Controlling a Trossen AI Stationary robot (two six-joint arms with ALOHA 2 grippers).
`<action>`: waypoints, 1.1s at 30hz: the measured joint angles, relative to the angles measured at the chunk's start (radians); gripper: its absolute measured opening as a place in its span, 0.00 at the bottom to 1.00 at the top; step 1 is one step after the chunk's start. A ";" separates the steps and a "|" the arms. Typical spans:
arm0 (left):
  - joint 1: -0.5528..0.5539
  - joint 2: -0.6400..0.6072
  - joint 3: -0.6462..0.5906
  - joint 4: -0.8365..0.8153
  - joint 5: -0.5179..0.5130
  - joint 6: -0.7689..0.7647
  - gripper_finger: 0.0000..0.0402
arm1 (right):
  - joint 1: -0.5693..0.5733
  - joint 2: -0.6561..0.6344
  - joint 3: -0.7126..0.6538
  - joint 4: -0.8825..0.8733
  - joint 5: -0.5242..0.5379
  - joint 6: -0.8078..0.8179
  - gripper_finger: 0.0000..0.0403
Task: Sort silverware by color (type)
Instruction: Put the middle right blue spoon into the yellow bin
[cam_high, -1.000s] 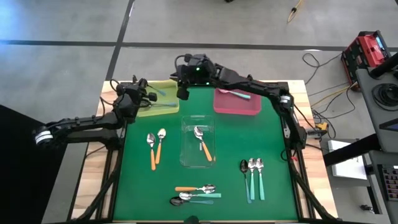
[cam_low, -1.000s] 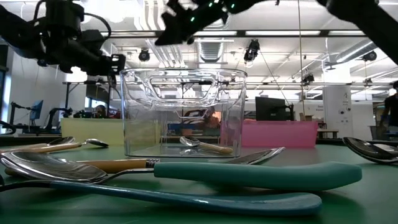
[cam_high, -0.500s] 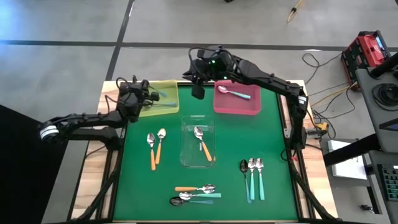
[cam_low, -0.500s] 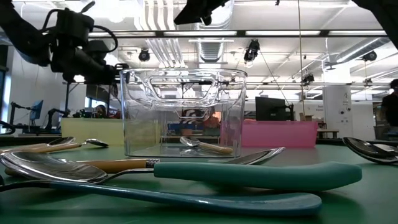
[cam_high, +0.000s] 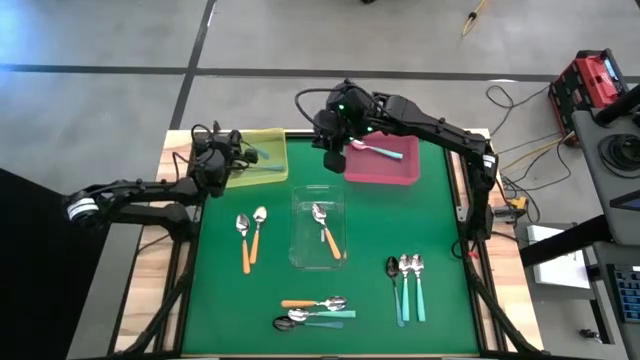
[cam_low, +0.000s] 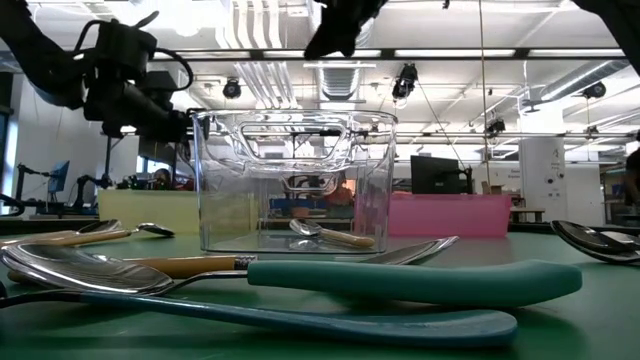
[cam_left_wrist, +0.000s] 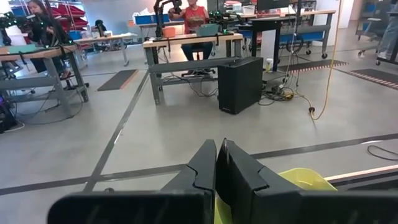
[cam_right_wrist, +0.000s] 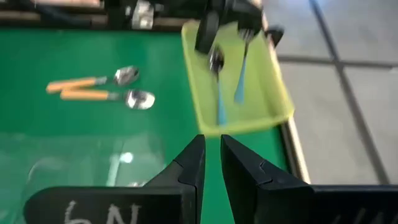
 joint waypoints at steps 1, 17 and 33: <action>0.000 0.003 0.000 0.000 0.000 -0.004 0.00 | 0.000 -0.003 0.000 -0.029 0.000 0.006 0.11; 0.000 0.062 0.000 0.004 -0.002 -0.045 0.02 | 0.002 -0.008 0.000 -0.233 0.004 0.099 0.11; 0.000 0.097 0.000 -0.026 -0.042 -0.078 0.03 | 0.002 -0.008 0.000 -0.327 0.004 0.180 0.11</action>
